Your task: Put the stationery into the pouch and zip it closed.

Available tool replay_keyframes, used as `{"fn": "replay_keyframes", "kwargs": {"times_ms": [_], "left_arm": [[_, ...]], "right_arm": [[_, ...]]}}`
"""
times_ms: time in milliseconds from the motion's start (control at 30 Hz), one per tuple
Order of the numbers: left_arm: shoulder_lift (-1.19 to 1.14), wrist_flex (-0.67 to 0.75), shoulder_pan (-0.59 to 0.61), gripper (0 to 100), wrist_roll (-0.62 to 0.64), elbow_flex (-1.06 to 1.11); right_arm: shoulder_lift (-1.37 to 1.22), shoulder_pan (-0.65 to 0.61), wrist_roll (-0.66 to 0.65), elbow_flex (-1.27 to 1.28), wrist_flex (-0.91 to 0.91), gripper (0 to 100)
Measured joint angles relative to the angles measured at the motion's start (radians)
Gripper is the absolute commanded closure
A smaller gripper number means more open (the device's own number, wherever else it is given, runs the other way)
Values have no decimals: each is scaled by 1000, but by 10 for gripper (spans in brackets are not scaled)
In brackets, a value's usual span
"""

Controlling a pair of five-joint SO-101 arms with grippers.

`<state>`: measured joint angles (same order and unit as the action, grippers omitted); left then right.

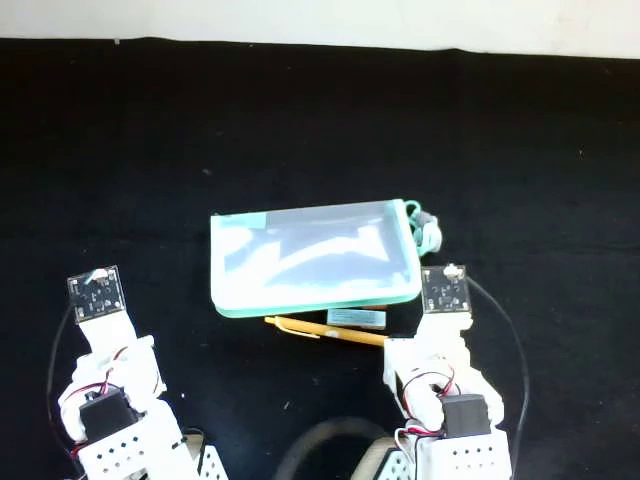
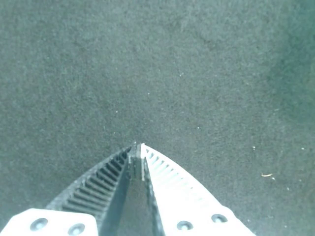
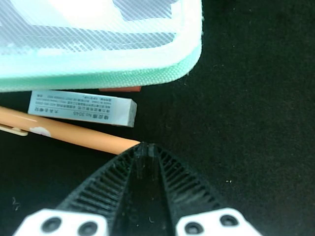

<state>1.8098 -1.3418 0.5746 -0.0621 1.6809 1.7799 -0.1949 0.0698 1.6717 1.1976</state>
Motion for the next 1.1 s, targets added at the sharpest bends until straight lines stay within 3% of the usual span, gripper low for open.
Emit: {"fn": "replay_keyframes", "kwargs": {"times_ms": [733, 967, 1100], "left_arm": [[0, 0, -2, 989, 0, 0], [0, 0, -201, 986, 2, 0], [0, 20, -367, 986, -18, -6]], "right_arm": [[0, 0, 0, 0, -2, 991], [0, 0, 0, 0, -75, 980], [0, 32, -94, 0, -87, 851]]}}
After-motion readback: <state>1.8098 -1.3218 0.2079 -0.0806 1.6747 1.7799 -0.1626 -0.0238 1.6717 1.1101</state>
